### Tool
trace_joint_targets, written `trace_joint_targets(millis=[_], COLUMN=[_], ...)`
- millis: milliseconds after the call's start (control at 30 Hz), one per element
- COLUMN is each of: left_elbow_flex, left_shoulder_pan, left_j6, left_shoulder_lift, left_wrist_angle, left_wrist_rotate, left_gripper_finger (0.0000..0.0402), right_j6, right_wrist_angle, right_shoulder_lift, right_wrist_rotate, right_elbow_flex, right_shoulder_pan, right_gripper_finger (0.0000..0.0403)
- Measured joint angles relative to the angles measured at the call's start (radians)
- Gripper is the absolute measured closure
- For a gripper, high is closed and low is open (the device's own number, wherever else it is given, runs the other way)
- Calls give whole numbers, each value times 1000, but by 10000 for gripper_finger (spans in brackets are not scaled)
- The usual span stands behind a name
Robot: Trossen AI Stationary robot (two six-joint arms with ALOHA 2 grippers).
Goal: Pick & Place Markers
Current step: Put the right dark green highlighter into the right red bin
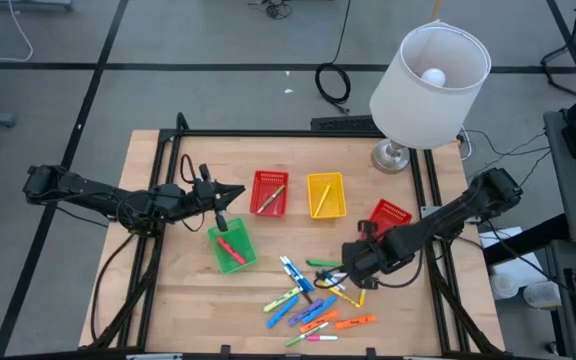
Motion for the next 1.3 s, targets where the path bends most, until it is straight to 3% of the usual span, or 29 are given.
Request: trace_joint_targets(millis=[200, 300, 467, 867, 1133, 1300], left_elbow_flex=[0, 0, 0, 0, 0, 0], left_shoulder_pan=[0, 0, 0, 0, 0, 0], left_j6=[0, 0, 0, 0, 0, 0], left_shoulder_lift=[0, 0, 0, 0, 0, 0], left_wrist_angle=[0, 0, -1, 0, 0, 0], left_wrist_rotate=[0, 0, 0, 0, 0, 0], left_gripper_finger=[364, 364, 364, 364, 364, 364], right_j6=[-130, -211, -321, -363, -347, -325], right_wrist_angle=[-395, -458, -419, -288, -281, -293], right_shoulder_lift=[-2, -14, -59, -133, -156, -190], right_wrist_rotate=[99, 100, 70, 15, 51, 86], right_elbow_flex=[103, 71, -48, -253, -267, -262], right_shoulder_pan=[0, -9, -26, -74, -74, -74], right_gripper_finger=[384, 384, 384, 383, 292, 267])
